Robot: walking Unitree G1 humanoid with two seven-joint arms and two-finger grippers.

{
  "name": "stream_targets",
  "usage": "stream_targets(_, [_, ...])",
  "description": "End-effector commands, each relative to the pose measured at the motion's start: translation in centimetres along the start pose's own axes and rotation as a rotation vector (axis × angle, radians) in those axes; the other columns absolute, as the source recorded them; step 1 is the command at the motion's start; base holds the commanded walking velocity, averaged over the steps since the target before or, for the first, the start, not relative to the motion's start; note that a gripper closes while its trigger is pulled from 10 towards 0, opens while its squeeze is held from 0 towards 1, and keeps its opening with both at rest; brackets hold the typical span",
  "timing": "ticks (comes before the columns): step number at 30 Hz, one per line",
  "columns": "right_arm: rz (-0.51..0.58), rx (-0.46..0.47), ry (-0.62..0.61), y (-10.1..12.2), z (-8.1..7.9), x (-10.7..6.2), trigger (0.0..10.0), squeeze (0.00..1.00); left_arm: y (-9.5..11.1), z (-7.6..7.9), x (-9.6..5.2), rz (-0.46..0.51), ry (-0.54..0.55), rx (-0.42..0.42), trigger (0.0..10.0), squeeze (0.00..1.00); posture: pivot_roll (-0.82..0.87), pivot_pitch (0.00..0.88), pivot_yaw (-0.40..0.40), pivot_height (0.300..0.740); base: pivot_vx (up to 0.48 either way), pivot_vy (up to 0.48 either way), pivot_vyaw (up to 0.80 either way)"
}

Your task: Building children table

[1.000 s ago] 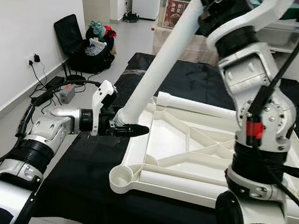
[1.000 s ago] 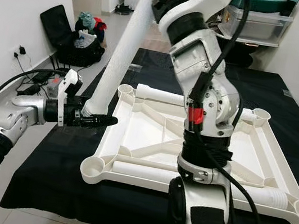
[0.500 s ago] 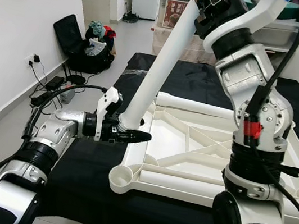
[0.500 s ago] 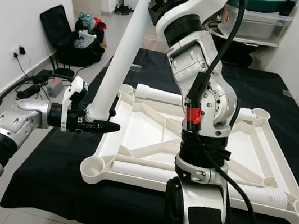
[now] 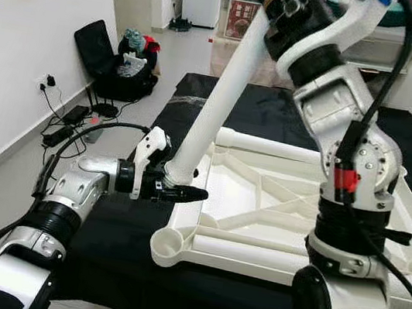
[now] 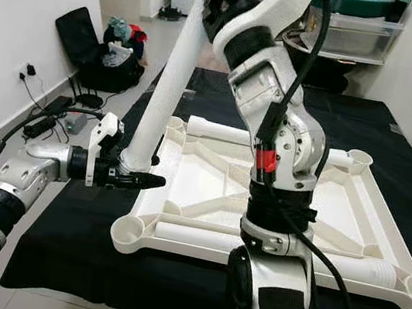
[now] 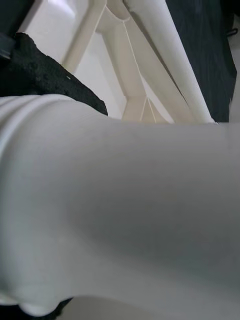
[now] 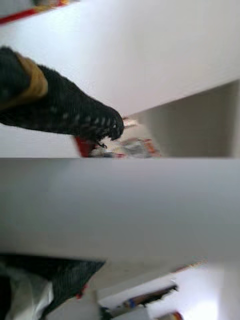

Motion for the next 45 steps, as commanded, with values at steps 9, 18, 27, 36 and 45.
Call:
stream_targets(9, [-0.289,-0.054,0.113,-5.2,-0.3,-3.2,10.0,1.00,-0.2,-0.2,-0.7,-0.051,0.008,0.068,10.0,0.00,-0.03,0.000,0.031,0.740,0.000,0.000,0.00])
stream_targets(18, [-0.388,0.024,-0.033,-9.4,0.7,-4.3,10.0,0.00,-0.3,0.2,-0.3,-0.043,-0.001,0.070,10.0,0.00,-0.03,0.000,0.024,0.740,0.000,0.000,0.00])
stream_targets(27, [-0.348,0.046,-0.158,-10.1,1.9,-4.8,4.6,0.00,-1.1,0.9,0.2,-0.058,-0.036,0.061,10.0,0.00,-0.03,0.000,0.031,0.740,0.000,0.000,0.00])
stream_targets(36, [-0.311,0.060,-0.196,-10.2,2.1,-5.5,0.0,0.00,-1.6,1.0,0.2,-0.062,-0.035,0.055,10.0,0.00,-0.08,0.000,0.042,0.740,0.000,0.000,0.00])
stream_targets(45, [-0.301,0.055,-0.164,-10.3,1.4,-5.8,0.0,0.00,-1.7,1.2,0.2,-0.051,-0.063,0.062,10.0,0.24,-0.10,0.000,0.062,0.740,0.000,0.000,0.00])
Point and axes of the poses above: a point about 5 cm out from each wrist's last joint towards the gripper, its own x axis pointing out of the wrist towards the gripper, its own y axis along the axis of the wrist's last joint, z = x × y, the point moved 1 cm from there along x, pointing out of the wrist towards the gripper, and after that the axes turned 8 degrees about -x, right-handed, at the moved point
